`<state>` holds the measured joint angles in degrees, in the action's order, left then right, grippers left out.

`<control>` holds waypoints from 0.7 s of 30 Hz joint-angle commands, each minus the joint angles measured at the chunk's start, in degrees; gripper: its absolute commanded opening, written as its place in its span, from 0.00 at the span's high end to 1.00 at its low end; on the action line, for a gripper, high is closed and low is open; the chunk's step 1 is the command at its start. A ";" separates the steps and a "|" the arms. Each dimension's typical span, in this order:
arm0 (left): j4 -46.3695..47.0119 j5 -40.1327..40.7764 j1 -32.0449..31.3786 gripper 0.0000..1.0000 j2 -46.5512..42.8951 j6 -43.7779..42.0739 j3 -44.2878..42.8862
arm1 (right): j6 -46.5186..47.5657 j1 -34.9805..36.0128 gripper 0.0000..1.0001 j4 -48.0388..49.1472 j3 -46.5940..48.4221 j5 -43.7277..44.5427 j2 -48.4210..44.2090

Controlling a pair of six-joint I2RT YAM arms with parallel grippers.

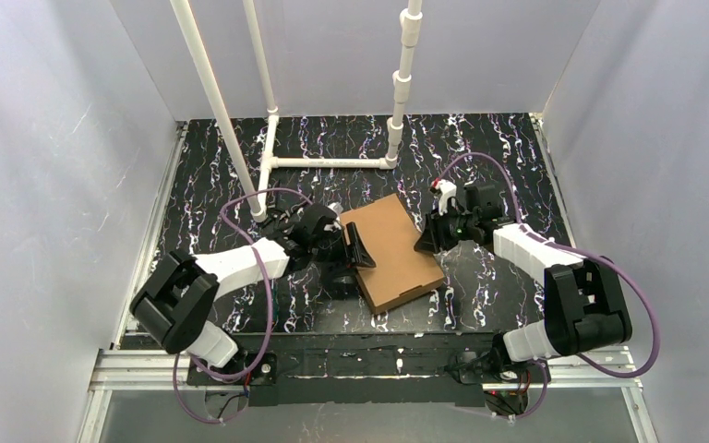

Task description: Fold the paper box

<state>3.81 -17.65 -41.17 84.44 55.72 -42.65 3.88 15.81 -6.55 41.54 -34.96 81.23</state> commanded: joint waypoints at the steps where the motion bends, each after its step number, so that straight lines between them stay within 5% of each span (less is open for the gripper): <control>1: 4.80 -1.64 -1.16 0.43 4.80 -0.90 -7.92 | 3.46 1.49 0.60 -4.19 3.87 -1.83 -3.09; 14: 4.80 -4.63 -1.13 0.41 22.06 -2.26 -27.56 | 13.30 0.27 0.67 -21.27 17.68 2.01 0.84; 21: 4.87 -3.39 0.18 0.39 25.72 -1.53 -30.64 | 16.27 3.91 0.67 -24.75 20.82 6.31 -1.03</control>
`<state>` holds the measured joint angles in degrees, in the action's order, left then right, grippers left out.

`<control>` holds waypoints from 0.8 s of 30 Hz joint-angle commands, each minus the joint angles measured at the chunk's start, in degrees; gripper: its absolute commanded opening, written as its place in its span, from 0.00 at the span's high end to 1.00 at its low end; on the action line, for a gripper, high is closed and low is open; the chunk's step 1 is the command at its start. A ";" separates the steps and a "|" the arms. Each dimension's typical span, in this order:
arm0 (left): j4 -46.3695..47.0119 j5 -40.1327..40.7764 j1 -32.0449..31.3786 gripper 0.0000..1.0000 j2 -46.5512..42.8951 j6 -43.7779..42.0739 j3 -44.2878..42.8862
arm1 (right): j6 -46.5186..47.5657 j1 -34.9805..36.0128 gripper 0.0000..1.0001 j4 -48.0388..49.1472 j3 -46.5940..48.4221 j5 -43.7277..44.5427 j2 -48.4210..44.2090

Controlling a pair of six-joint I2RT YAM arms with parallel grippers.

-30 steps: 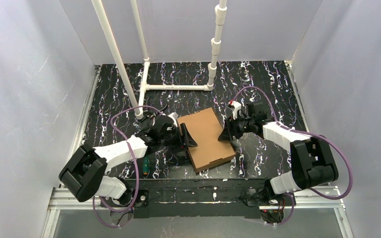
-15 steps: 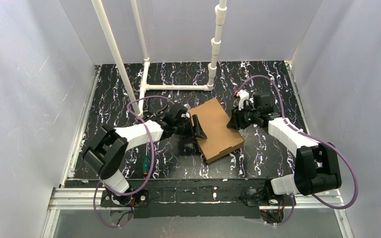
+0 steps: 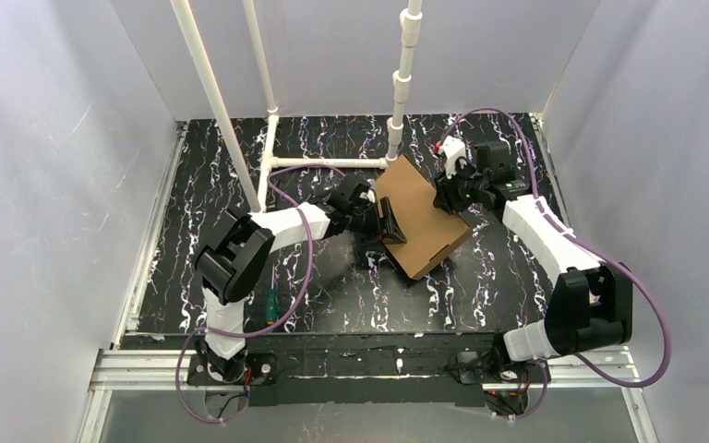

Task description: Fold the paper box

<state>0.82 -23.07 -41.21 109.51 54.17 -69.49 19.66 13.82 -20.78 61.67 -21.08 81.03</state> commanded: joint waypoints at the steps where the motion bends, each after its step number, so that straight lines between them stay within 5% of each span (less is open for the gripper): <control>1: 7.88 2.06 0.48 0.39 0.67 0.14 -3.64 | 0.89 7.05 0.67 -10.64 0.51 -6.13 -1.36; 11: 8.38 3.24 1.58 0.38 -3.61 0.06 1.94 | 1.79 18.89 0.66 -10.26 -3.03 3.57 -7.03; 24: 11.23 6.63 3.59 0.37 -12.17 2.97 15.68 | 5.74 26.06 0.64 -16.50 -5.12 -0.96 -10.29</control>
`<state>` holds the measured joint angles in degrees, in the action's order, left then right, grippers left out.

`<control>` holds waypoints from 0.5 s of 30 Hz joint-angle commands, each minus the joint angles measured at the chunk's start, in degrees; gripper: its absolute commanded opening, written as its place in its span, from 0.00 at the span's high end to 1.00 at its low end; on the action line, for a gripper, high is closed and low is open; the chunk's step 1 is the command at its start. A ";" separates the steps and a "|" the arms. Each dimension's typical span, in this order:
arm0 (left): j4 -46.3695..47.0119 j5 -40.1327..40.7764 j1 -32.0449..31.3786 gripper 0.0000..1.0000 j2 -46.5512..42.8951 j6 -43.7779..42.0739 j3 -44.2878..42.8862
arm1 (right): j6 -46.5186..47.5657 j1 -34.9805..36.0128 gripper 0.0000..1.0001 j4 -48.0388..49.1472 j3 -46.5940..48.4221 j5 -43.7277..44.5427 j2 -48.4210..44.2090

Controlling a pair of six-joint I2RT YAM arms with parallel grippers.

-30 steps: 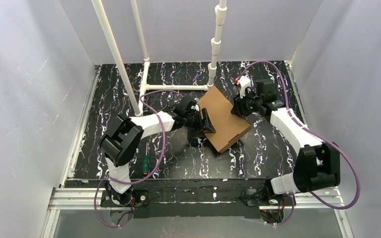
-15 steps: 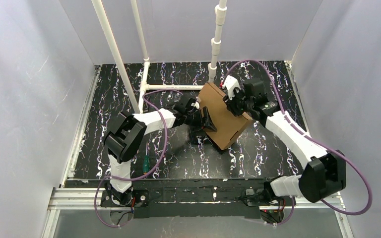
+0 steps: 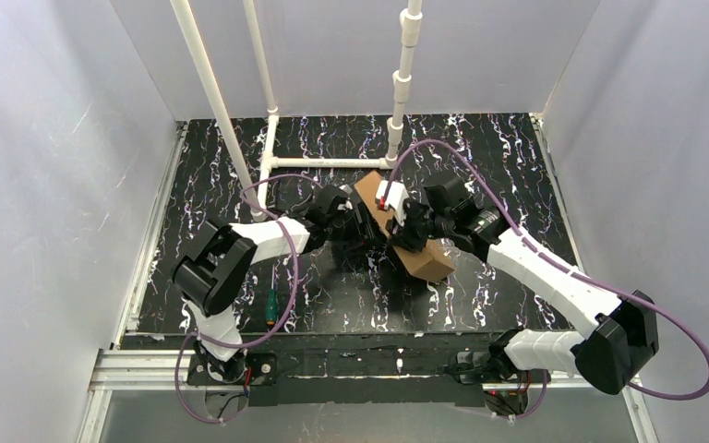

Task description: Fold the paper box

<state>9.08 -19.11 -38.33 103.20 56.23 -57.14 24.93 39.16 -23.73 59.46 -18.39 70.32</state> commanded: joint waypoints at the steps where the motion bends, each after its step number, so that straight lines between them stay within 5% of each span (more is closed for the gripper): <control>1: 3.16 2.74 0.79 0.37 -6.72 0.99 4.35 | 0.67 0.74 0.62 -14.42 -2.42 -4.71 0.28; 9: 3.31 2.51 1.73 0.37 -11.69 0.72 9.86 | 3.72 -0.26 0.51 -20.97 5.74 -15.26 0.95; 15: 3.22 2.52 2.94 0.37 -15.69 -0.16 14.84 | 7.33 -9.33 0.40 -21.71 5.00 -15.20 1.13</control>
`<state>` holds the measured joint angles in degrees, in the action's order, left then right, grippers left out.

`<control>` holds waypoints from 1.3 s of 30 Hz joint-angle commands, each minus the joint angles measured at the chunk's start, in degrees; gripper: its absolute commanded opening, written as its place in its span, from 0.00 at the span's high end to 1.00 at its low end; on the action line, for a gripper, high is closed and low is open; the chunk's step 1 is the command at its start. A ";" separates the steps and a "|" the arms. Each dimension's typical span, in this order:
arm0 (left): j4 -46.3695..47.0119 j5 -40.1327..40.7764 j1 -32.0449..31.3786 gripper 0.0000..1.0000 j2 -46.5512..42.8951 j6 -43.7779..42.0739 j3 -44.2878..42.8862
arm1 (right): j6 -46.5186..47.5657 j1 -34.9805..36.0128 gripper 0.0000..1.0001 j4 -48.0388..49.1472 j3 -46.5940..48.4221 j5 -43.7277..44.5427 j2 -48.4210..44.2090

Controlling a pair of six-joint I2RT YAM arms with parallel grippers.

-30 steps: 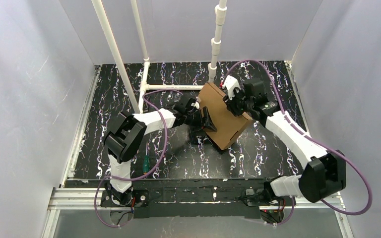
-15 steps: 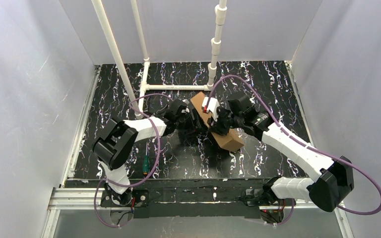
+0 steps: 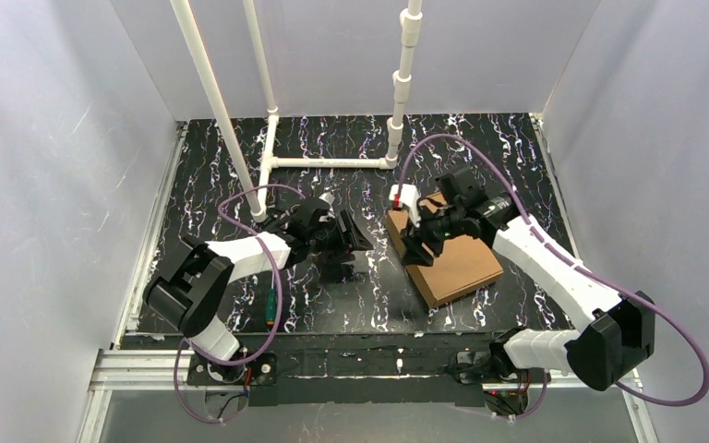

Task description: Fold the paper box

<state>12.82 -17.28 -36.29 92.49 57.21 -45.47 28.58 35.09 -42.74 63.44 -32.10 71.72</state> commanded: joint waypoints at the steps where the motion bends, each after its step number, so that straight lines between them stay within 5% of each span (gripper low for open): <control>1: -0.56 0.53 0.95 0.37 -6.16 -1.71 3.92 | 3.79 -6.92 0.38 -2.16 0.02 -0.89 -0.26; 9: -8.30 -0.68 1.05 0.35 -18.06 -9.56 3.55 | 0.78 -26.52 0.34 7.55 -10.71 1.29 -2.97; 13: -15.35 -0.76 0.11 0.44 -20.55 -11.73 1.58 | -1.35 -33.33 0.34 9.28 -11.00 3.66 -1.46; 20: -29.34 3.96 -1.30 0.53 -31.46 -20.35 -2.32 | -2.40 -43.15 0.49 8.27 -8.30 6.92 0.69; 22: -33.29 5.90 -1.24 0.52 -35.29 -23.02 -2.76 | 6.23 -45.48 0.55 -1.31 -5.66 -0.59 0.57; 26: -30.06 3.55 -0.22 0.54 -43.49 -22.29 1.63 | 47.25 -45.52 0.54 -30.81 -5.22 -13.26 -6.83; 29: -22.51 1.43 0.31 0.47 -49.30 -18.51 6.32 | 64.56 -45.34 0.45 -38.32 -8.58 -11.60 -13.13; 32: -19.12 -0.35 0.69 0.29 -52.09 -15.74 7.81 | 73.19 -43.45 0.45 -38.73 -13.38 -8.26 -16.78; 35: -18.77 -3.32 0.70 0.07 -52.29 -15.36 7.54 | 78.36 -38.54 0.61 -38.75 -16.53 -5.21 -17.61; 39: -22.26 -4.24 0.71 0.04 -52.50 -15.66 6.52 | 74.75 -30.15 0.99 -38.78 -16.39 -4.93 -14.04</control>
<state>-8.49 -18.76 -35.81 40.60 41.32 -38.06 98.65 -0.99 -78.72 46.96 -37.32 54.83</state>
